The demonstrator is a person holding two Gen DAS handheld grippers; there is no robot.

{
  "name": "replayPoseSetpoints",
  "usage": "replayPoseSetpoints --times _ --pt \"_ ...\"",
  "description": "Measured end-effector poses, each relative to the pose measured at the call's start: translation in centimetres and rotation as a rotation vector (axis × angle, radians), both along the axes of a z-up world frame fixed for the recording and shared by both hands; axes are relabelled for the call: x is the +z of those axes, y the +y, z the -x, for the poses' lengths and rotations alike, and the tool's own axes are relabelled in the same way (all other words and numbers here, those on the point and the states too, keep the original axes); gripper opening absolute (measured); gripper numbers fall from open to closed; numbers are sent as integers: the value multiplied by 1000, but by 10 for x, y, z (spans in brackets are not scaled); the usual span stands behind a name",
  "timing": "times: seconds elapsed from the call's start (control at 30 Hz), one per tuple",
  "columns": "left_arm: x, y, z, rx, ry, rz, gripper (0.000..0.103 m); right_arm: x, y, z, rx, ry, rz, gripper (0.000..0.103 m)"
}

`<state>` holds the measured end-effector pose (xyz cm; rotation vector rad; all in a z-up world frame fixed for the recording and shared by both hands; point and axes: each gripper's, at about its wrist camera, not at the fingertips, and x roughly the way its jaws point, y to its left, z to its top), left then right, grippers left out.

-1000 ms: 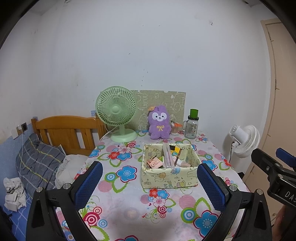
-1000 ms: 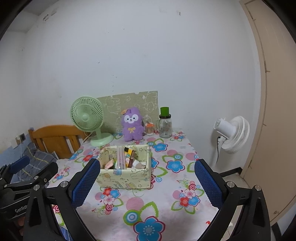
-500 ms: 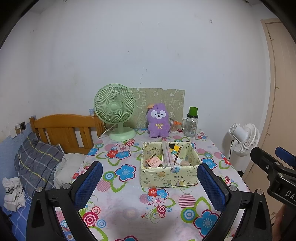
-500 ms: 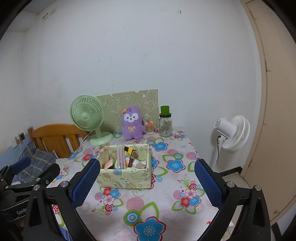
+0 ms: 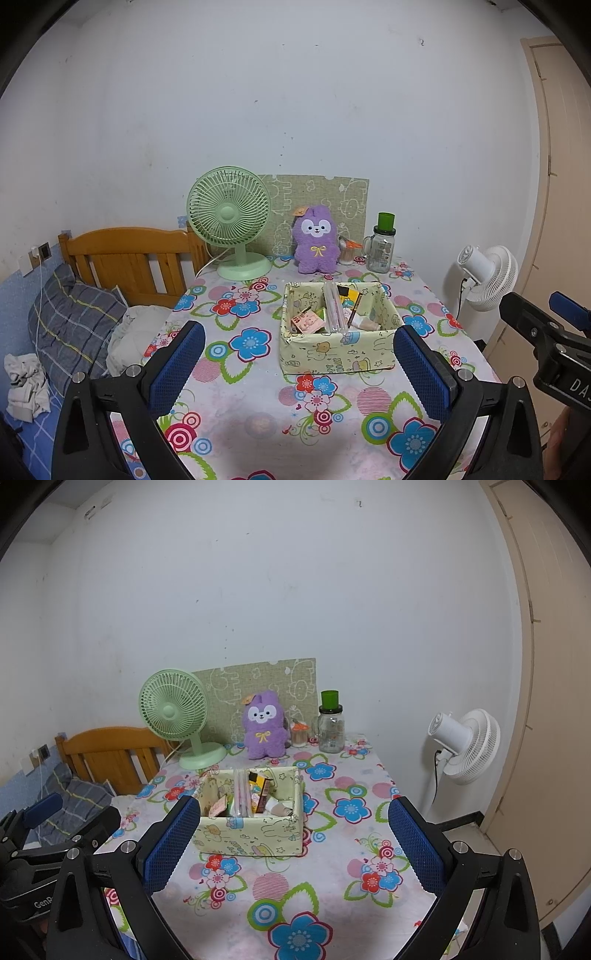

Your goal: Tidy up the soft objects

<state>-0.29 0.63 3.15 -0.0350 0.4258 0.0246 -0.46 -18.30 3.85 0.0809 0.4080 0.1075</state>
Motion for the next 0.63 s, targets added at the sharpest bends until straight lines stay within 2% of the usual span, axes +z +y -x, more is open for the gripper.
replayPoseSetpoints --times 0.63 --pt "-2 3 -1 -1 1 1 103 -3 4 -5 1 10 9 103"
